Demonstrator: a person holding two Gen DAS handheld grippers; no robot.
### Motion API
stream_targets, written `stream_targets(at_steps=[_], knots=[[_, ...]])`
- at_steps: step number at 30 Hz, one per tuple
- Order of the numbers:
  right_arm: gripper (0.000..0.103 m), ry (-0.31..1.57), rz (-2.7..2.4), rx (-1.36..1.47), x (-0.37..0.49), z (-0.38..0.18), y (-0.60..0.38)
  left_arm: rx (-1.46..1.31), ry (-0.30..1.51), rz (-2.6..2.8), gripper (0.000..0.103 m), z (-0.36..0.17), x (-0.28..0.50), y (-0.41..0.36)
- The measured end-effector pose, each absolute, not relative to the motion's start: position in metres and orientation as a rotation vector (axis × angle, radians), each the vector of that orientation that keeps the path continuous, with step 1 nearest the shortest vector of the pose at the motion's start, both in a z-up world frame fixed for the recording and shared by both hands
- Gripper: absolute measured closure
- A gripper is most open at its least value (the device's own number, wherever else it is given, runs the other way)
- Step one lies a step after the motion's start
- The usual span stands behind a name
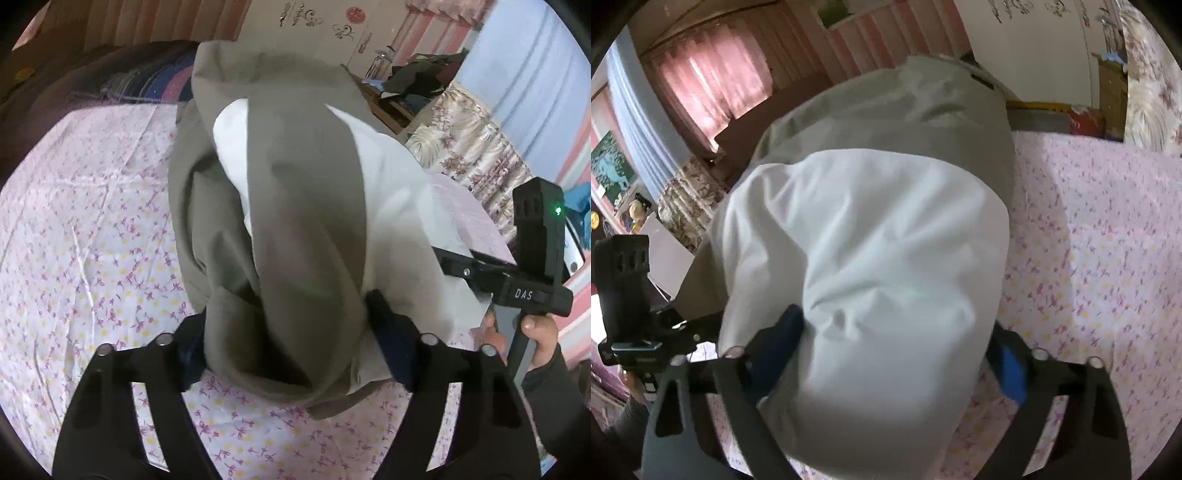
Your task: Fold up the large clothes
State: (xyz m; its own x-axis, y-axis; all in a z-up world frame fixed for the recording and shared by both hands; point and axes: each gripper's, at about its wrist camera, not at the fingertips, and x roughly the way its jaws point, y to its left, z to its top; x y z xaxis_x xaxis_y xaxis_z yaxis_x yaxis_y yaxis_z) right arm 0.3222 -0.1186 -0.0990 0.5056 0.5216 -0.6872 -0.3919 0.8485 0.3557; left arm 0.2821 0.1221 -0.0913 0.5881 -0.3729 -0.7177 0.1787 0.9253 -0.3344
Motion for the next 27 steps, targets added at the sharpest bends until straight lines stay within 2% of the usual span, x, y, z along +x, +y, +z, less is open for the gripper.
stream_targets(at_steps=[1,4,6,9,14,18,27], knots=[[0.021,0.877,0.558,0.156,0.321,-0.098,-0.119,-0.233,0.885,-0.323,0.033,-0.090,0.282,0.121],[0.033,0.854,0.573,0.132,0.320,-0.092,-0.119,-0.195,0.856,-0.306,0.046,-0.079,0.280,0.115],[0.039,0.831,0.577,0.088,0.318,-0.085,-0.115,-0.165,0.832,-0.290,0.058,-0.070,0.278,0.111],[0.049,0.725,0.564,-0.058,0.305,-0.070,-0.098,-0.135,0.806,-0.254,0.066,-0.057,0.275,0.105],[0.056,0.597,0.583,-0.129,0.284,-0.045,-0.095,-0.148,0.765,-0.208,0.072,-0.044,0.264,0.101],[0.059,0.520,0.577,-0.153,0.262,-0.028,-0.110,-0.051,0.706,-0.179,0.074,-0.025,0.242,0.071],[0.060,0.413,0.437,-0.177,0.174,0.009,-0.214,-0.010,0.634,-0.362,0.075,0.003,0.173,-0.023]])
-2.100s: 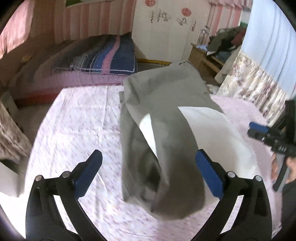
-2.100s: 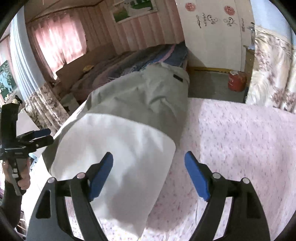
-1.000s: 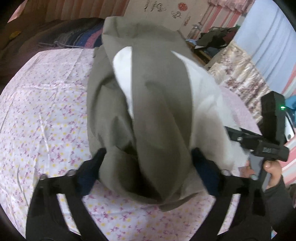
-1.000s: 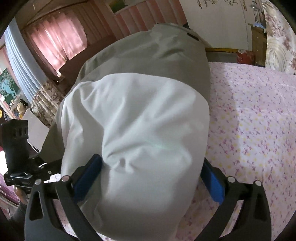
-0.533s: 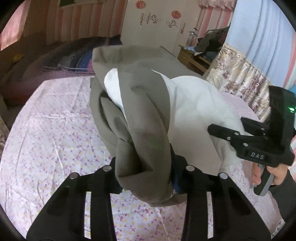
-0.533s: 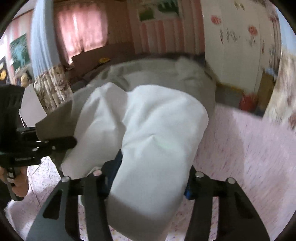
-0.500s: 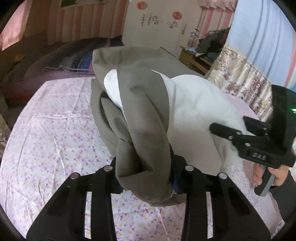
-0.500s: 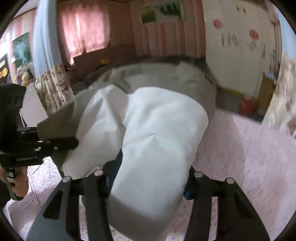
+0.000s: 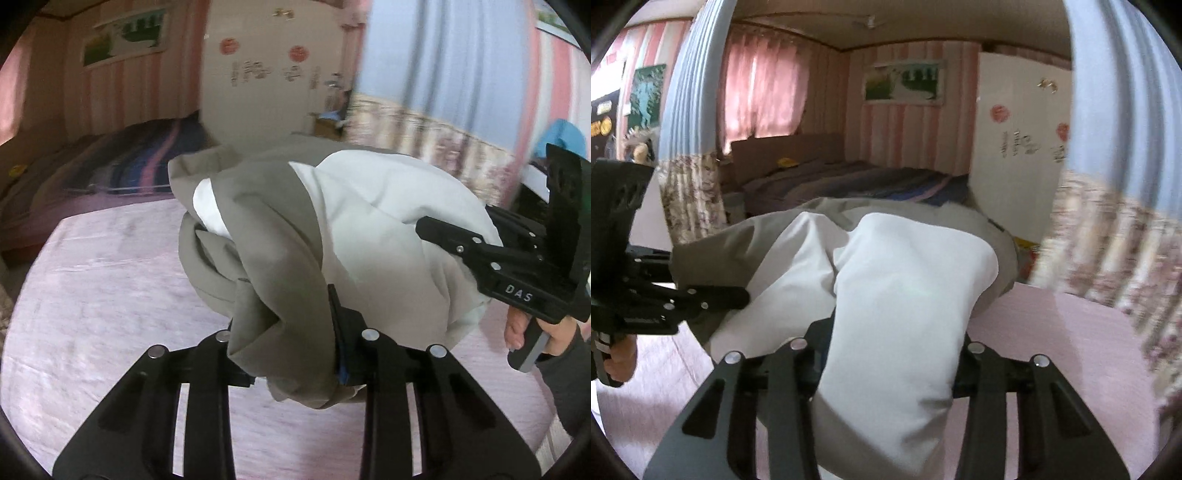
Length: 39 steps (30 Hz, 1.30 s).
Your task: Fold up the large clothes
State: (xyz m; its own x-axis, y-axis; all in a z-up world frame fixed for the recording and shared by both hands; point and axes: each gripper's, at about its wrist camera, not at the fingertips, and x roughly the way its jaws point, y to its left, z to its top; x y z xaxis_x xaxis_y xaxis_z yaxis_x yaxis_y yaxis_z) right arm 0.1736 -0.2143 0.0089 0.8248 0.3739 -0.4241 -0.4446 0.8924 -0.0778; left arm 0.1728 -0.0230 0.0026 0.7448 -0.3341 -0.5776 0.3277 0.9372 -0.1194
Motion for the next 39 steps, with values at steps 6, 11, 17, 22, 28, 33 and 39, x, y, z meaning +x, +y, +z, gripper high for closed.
stream_targets(at_steps=[6,11,17,22,28,33,39], knots=[[0.058,0.521,0.361,-0.262,0.148,-0.017,-0.266,-0.036,0.668,-0.447,0.063,-0.021,0.148,-0.070],[0.049,0.576,0.345,-0.321,0.150,-0.055,-0.284,-0.050,0.761,-0.419,0.037,-0.063,0.156,-0.078],[0.028,0.601,0.334,-0.332,0.154,-0.056,-0.288,-0.085,0.792,-0.419,0.028,-0.073,0.146,-0.052],[0.024,0.611,0.316,-0.268,0.141,-0.062,-0.302,-0.041,0.767,-0.382,0.016,-0.073,0.132,-0.041],[0.022,0.599,0.272,-0.168,0.126,-0.053,-0.307,0.013,0.716,-0.318,0.010,-0.058,0.114,-0.040],[0.003,0.499,0.211,-0.094,0.088,-0.028,-0.300,0.038,0.616,-0.201,0.003,-0.027,0.091,-0.031],[0.002,0.342,0.049,0.037,0.040,-0.036,-0.294,0.030,0.526,-0.083,0.003,-0.016,0.065,-0.016]])
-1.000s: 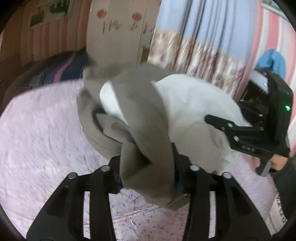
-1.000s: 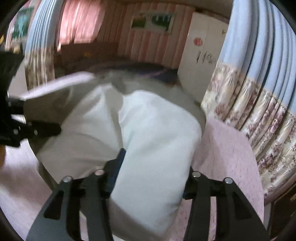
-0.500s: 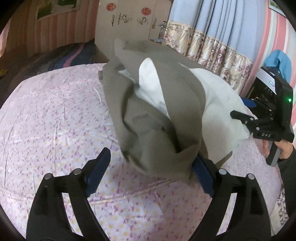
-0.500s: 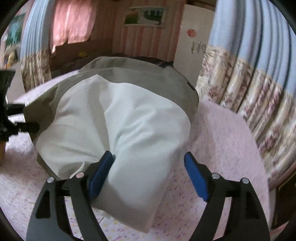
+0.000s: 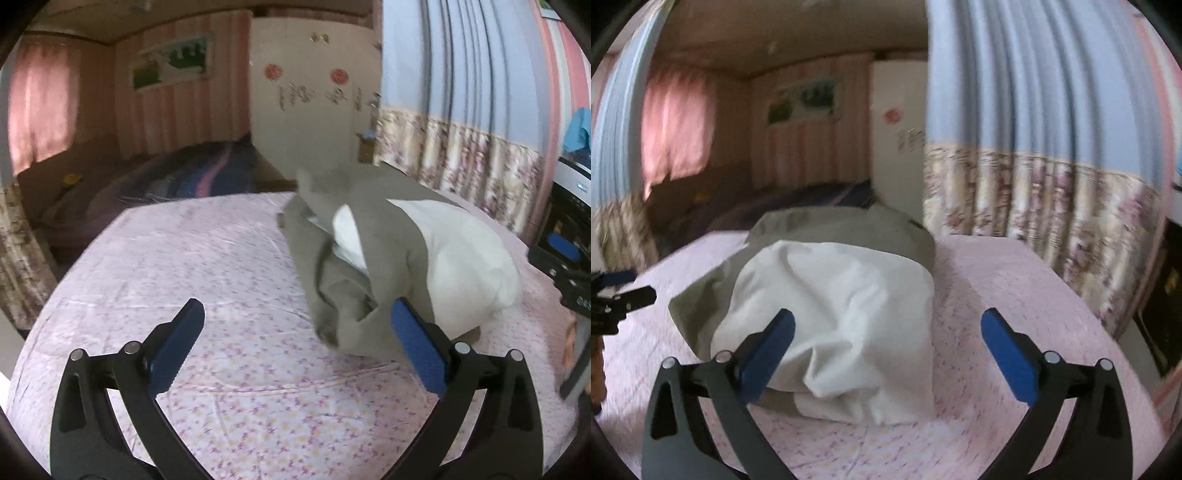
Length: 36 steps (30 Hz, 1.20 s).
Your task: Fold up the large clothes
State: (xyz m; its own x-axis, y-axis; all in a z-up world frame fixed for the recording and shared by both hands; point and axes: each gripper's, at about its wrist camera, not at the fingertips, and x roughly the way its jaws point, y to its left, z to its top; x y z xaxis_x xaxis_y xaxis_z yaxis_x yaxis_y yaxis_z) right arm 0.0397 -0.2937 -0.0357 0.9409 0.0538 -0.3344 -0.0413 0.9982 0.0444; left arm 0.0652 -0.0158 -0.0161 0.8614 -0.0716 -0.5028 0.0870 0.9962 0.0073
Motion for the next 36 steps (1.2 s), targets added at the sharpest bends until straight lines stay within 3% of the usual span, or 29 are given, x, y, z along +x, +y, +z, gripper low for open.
stream_targets(at_steps=[8,16,22,36], knots=[[0.002,0.240,-0.026,0.017,-0.001,-0.043,-0.287,0.043,0.465,0.001,0.003,-0.031,0.041,0.000],[0.002,0.278,0.002,-0.026,-0.002,-0.046,-0.275,0.003,0.317,0.081,0.003,-0.037,0.017,0.026],[0.002,0.285,-0.021,0.069,-0.004,-0.047,-0.292,-0.093,0.315,0.096,0.003,-0.038,0.017,0.047],[0.002,0.246,-0.040,0.054,-0.014,-0.046,-0.289,0.023,0.258,0.193,0.003,-0.036,0.006,0.029]])
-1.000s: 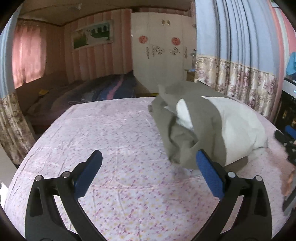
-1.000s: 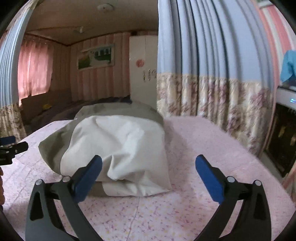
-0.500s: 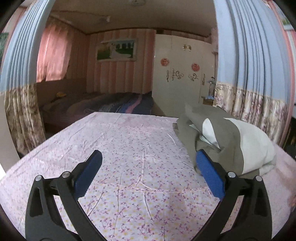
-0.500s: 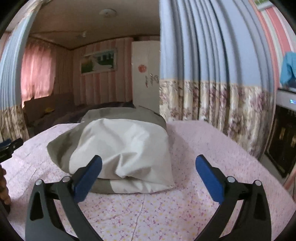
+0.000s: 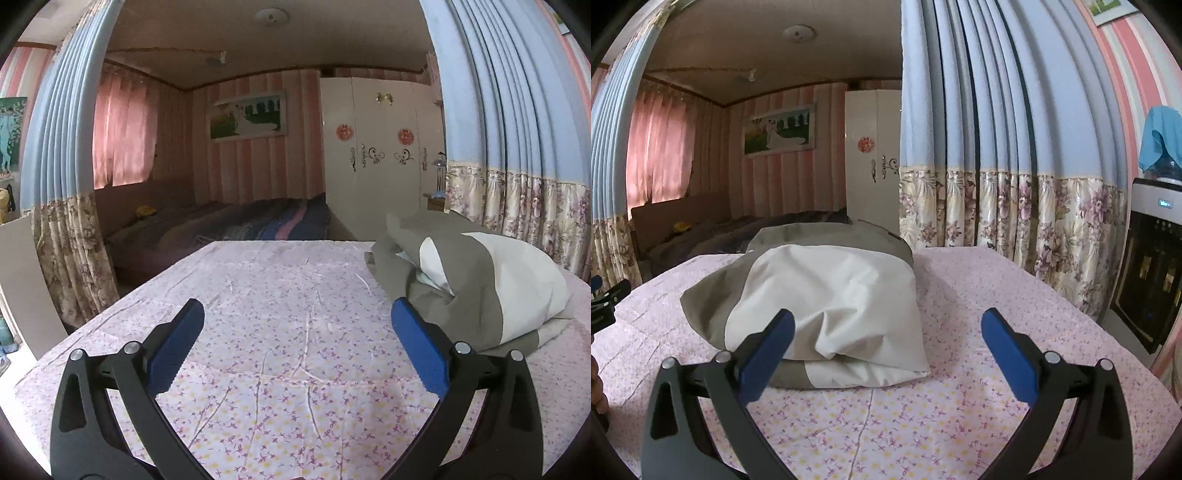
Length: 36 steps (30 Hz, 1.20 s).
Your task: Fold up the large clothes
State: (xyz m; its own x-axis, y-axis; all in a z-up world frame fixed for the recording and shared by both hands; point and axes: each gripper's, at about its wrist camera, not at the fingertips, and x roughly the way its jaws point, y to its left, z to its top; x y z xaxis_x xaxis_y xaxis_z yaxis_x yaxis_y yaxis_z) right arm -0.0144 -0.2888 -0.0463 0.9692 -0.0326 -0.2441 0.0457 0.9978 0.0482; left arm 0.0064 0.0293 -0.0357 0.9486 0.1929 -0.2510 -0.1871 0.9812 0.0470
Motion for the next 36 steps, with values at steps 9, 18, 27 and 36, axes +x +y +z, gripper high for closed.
stream_targets(at_steps=[9,18,27,36], knots=[[0.002,0.251,-0.042,0.063,-0.0124,-0.0457,-0.2931,0.063,0.241,0.205,0.003,-0.0348,0.0030,0.0231],[0.002,0.255,-0.040,0.063,-0.0105,-0.0460,-0.2944,0.054,0.245,0.192,0.003,-0.0355,0.0033,0.0244],[0.002,0.260,-0.042,0.061,-0.0096,-0.0466,-0.2945,0.051,0.247,0.171,0.003,-0.0365,0.0027,0.0259],[0.002,0.264,-0.042,0.063,-0.0083,-0.0479,-0.2948,0.042,0.241,0.162,0.003,-0.0366,0.0014,0.0281]])
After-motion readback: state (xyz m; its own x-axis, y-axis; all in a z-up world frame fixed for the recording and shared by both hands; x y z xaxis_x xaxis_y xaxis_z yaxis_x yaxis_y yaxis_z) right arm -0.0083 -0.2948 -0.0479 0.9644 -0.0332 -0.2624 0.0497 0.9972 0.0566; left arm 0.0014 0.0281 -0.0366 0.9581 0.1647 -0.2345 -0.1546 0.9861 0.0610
